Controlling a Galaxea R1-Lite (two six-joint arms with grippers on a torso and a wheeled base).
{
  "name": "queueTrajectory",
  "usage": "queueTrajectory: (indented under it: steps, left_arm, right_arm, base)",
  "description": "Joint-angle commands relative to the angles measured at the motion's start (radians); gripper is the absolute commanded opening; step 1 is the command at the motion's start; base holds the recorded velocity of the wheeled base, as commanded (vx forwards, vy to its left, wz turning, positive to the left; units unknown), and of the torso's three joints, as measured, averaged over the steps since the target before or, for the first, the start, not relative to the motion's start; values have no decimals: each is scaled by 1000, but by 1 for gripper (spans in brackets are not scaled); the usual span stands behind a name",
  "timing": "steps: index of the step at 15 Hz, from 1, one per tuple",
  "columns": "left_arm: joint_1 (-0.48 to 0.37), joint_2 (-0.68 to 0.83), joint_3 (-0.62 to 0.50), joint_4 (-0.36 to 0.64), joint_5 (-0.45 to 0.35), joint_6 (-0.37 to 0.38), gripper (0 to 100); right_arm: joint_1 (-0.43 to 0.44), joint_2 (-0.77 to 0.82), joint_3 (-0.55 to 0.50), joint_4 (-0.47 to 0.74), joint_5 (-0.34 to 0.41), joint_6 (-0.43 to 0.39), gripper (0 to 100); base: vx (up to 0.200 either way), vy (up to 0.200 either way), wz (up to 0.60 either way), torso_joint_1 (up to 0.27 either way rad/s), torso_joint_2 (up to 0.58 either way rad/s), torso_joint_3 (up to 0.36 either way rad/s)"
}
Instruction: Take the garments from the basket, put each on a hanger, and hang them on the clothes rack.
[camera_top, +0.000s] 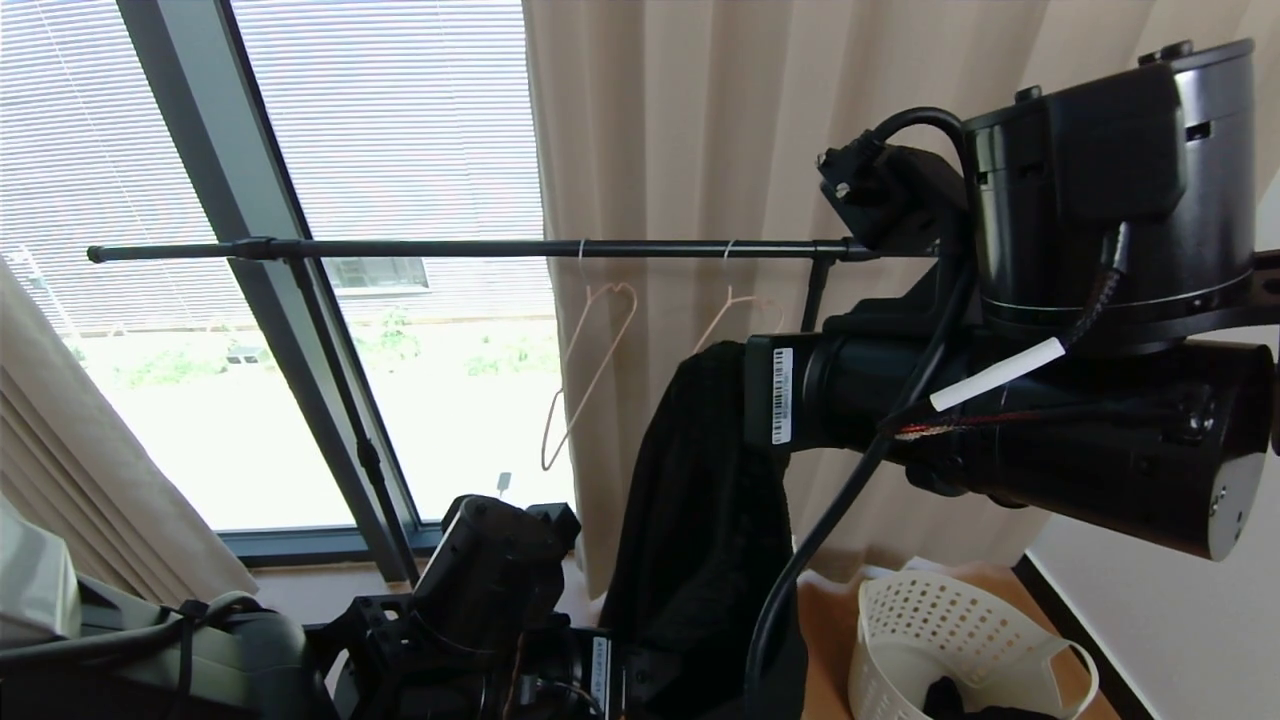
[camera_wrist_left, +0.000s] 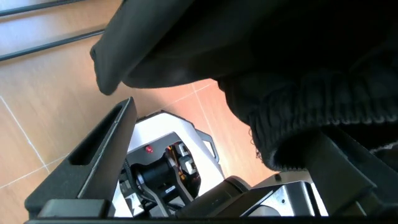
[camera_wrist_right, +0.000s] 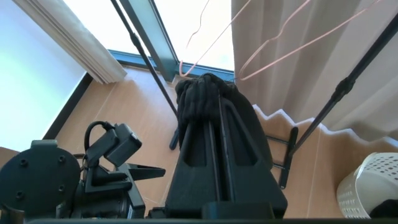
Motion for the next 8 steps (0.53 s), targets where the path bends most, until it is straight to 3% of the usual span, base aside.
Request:
queueTrajectory:
  steps: [1, 2, 3, 8]
  left_arm:
    - [-5, 8, 9, 0, 1, 0, 100]
    - [-13, 11, 16, 0, 2, 1, 100]
    - [-24, 13, 18, 0, 5, 1, 0]
    - [-22, -1, 10, 0, 44, 17, 0]
  right_arm:
    - [0, 0, -5, 0, -2, 1, 0]
    - [-1, -5, -6, 0, -3, 2, 0]
    - [-4, -8, -8, 0, -3, 1, 0]
    - [-87, -2, -12, 1, -6, -4, 0]
  base:
    - [0, 0, 0, 0, 0, 0]
    - [0, 0, 0, 0, 0, 0]
    - [0, 0, 0, 0, 0, 0]
    - [0, 0, 0, 0, 0, 0]
